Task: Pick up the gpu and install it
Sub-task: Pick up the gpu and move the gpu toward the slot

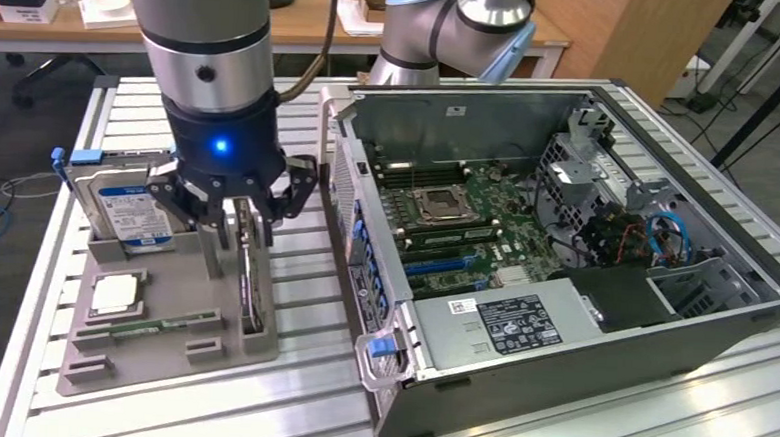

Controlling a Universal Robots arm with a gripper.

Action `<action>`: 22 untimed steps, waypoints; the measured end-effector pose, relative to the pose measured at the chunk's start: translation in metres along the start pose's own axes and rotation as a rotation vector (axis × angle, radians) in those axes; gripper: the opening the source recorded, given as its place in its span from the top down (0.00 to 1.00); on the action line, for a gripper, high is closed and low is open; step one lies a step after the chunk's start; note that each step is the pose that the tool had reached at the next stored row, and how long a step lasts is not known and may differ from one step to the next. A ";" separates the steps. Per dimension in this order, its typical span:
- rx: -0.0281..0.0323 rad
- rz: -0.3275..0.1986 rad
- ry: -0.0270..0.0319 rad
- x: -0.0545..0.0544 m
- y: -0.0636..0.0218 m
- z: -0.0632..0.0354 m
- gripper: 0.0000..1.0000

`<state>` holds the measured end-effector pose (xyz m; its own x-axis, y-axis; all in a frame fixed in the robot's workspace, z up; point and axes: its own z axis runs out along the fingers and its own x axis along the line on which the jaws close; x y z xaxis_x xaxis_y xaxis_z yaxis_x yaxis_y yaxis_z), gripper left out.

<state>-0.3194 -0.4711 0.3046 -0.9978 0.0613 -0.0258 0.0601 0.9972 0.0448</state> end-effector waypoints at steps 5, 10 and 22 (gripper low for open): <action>0.0000 0.000 -0.0013 0.000 -0.0004 0.0092 0.54; 0.0009 0.000 -0.0013 0.002 0.0036 0.0182 0.54; 0.0030 -0.003 -0.0014 0.012 0.0128 0.0403 0.54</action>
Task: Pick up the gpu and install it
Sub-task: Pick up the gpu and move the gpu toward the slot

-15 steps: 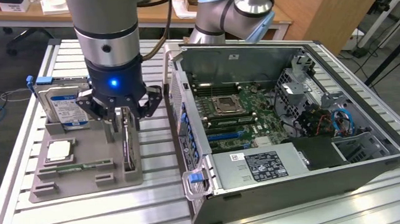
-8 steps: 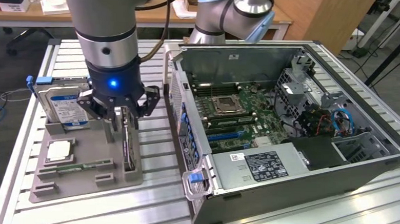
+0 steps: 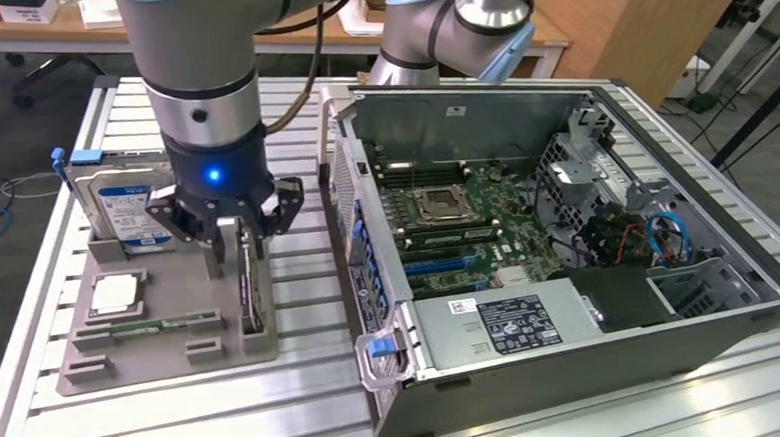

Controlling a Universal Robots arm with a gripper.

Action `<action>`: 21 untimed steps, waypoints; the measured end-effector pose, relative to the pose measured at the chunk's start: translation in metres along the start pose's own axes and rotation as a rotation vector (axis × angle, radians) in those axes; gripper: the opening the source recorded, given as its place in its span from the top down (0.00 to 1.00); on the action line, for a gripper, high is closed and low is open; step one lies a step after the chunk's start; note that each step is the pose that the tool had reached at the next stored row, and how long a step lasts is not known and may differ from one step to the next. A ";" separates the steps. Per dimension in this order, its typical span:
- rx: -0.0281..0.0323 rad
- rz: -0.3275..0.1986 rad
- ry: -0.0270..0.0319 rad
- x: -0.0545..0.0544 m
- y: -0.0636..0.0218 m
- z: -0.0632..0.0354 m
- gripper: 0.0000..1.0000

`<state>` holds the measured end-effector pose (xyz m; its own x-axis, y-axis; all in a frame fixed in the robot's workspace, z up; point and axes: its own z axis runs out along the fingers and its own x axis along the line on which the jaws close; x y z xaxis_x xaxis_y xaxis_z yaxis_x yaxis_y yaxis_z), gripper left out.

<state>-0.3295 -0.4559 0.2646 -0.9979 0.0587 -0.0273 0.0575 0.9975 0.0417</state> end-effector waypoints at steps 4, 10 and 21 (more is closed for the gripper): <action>0.0000 0.000 0.0001 0.000 -0.0004 0.0072 0.54; 0.0000 0.000 0.0001 0.000 -0.0013 0.0157 0.54; 0.0003 -0.001 0.0003 0.001 -0.0034 0.0241 0.54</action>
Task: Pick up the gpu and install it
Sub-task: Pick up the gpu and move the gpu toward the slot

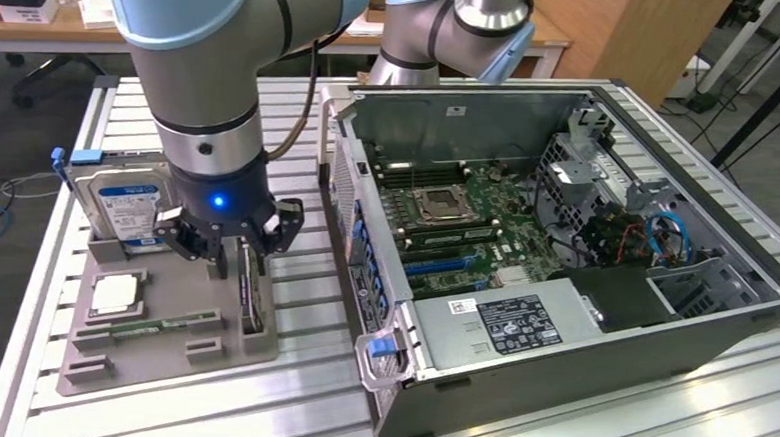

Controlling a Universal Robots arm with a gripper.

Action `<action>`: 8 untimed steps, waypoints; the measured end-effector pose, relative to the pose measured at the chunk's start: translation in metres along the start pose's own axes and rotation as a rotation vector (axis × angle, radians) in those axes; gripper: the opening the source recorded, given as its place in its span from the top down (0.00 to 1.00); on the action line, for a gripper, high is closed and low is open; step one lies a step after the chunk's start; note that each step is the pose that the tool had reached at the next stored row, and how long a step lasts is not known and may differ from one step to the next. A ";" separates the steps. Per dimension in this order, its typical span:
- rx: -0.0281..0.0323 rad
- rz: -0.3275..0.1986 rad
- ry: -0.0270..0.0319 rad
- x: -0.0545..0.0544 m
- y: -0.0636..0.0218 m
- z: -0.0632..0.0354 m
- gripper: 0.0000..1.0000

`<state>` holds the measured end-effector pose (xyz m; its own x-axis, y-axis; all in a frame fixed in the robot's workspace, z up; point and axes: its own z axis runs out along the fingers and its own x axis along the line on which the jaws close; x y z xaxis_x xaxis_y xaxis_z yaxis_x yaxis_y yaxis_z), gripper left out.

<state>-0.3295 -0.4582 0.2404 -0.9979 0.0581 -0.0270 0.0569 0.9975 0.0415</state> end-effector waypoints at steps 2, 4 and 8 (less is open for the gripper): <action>-0.0001 0.000 -0.0001 0.000 0.0000 0.0001 0.54; -0.0002 0.000 -0.0002 0.000 0.0000 0.0001 0.54; -0.0001 0.000 -0.0003 0.000 0.0000 0.0001 0.64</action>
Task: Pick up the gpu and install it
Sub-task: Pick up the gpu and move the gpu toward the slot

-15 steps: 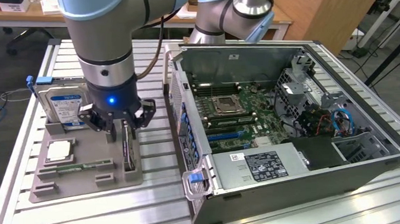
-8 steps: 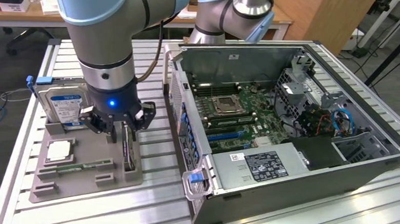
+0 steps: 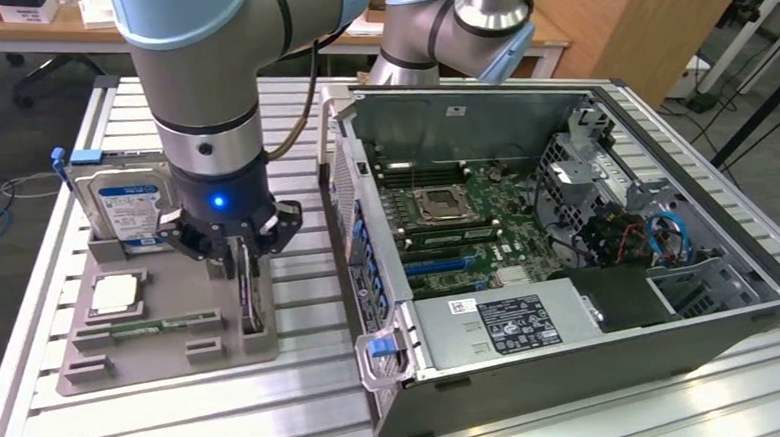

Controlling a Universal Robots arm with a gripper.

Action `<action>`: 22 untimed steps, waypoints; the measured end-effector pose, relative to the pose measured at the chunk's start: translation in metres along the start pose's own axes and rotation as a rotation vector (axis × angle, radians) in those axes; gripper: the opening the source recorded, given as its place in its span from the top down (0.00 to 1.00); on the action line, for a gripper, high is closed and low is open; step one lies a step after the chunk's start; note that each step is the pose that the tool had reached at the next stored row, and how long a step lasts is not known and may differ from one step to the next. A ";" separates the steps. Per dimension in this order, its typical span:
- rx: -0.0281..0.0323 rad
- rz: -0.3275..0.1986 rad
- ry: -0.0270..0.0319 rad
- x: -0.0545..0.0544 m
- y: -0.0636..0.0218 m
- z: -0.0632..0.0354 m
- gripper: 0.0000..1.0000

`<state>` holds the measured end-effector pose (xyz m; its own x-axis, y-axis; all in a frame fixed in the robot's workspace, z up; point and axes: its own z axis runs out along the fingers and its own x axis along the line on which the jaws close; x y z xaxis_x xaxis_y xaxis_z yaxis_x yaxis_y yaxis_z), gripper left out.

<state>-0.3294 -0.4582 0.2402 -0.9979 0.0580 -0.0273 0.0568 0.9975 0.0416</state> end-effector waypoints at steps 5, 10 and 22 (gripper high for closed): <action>0.0000 0.000 0.0001 0.000 0.0000 0.0000 0.74; 0.0001 0.000 0.0019 -0.008 -0.0002 0.0002 0.74; 0.0001 0.000 0.0020 -0.008 -0.0002 0.0002 0.74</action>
<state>-0.3218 -0.4588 0.2403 -0.9980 0.0581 -0.0253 0.0570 0.9975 0.0415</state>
